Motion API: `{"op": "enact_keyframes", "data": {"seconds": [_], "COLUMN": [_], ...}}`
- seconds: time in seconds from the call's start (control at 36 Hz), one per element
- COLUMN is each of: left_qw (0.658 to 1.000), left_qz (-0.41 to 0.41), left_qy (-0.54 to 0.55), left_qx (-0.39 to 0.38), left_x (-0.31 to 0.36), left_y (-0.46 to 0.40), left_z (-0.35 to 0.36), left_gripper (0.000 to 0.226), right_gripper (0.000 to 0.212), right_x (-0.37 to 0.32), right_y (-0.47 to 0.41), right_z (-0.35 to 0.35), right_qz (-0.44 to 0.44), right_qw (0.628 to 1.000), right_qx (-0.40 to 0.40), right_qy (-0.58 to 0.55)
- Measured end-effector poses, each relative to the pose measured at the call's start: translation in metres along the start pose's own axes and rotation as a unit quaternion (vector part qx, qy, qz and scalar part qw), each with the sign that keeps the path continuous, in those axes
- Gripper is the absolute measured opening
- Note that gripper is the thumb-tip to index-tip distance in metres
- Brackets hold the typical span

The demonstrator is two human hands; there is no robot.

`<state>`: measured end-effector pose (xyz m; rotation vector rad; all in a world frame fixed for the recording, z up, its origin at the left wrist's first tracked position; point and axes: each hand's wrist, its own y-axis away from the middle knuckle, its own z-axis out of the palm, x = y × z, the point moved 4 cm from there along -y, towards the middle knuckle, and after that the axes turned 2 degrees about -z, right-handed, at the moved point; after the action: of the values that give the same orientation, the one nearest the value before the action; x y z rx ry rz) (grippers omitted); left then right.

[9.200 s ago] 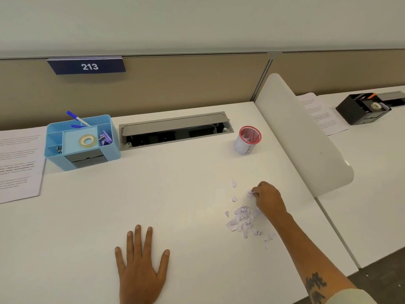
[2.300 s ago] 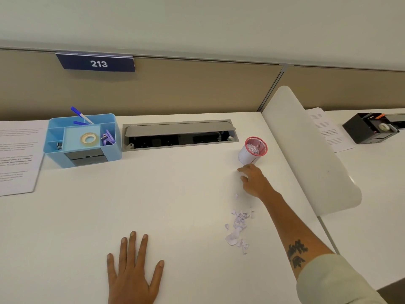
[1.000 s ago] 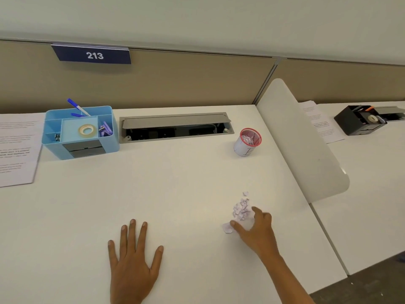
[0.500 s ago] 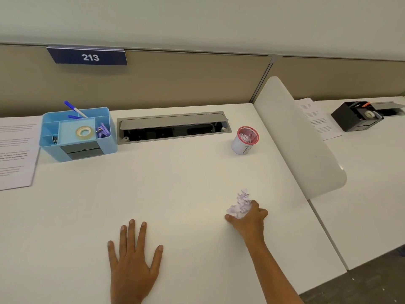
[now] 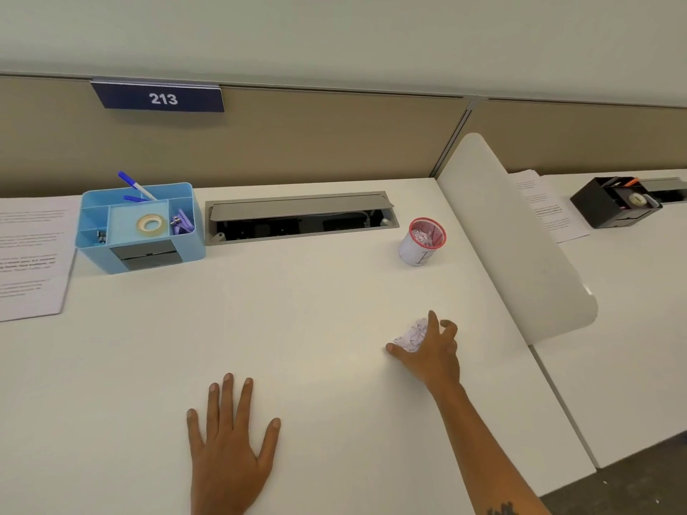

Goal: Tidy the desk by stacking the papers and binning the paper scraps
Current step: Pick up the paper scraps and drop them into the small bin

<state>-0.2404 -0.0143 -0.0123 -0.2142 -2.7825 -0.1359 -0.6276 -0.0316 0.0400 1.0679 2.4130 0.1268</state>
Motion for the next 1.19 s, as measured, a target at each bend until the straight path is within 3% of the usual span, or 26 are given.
{"op": "enact_keyframes", "data": {"seconds": [0.08,0.22,0.39,0.56,0.92,1.0,1.08,1.19], "left_qw": [1.000,1.000,1.000,1.000,1.000,1.000,1.000,1.000], "left_qz": [0.000,-0.002,-0.003,-0.003,-0.005,-0.005,-0.005,-0.004], "left_qy": [-0.001,-0.003,-0.001,-0.004,-0.005,-0.002,-0.004,-0.007], "left_qx": [0.000,-0.006,-0.006,-0.006,-0.012,-0.012,-0.014,-0.015], "left_x": [-0.001,-0.002,-0.001,-0.002,-0.003,-0.003,-0.003,-0.002], "left_y": [0.001,0.000,0.000,0.000,-0.001,-0.001,-0.001,-0.001], "left_z": [0.000,0.001,0.001,0.002,0.003,0.003,0.003,0.002], "left_gripper": [0.085,0.086,0.085,0.086,0.086,0.086,0.086,0.086], "right_gripper": [0.116,0.077,0.035,0.010,0.016,0.023,0.024,0.010], "right_x": [-0.005,-0.008,-0.005,0.002,0.010,0.017,0.024,0.023], "right_y": [-0.007,-0.011,-0.007,-0.011,-0.028,-0.041,-0.051,-0.058], "right_z": [0.001,0.007,0.012,0.018,0.019,0.006,-0.013,-0.033], "right_qz": [-0.015,-0.037,-0.075,-0.110,-0.149,-0.097,-0.012,0.088], "right_qw": [0.999,0.995,0.994,0.990,0.980,0.993,0.992,0.925], "right_qx": [-0.019,-0.031,0.023,0.073,0.091,0.063,0.045,0.007], "right_qy": [0.036,0.089,0.075,0.054,0.092,0.034,-0.118,-0.370]}}
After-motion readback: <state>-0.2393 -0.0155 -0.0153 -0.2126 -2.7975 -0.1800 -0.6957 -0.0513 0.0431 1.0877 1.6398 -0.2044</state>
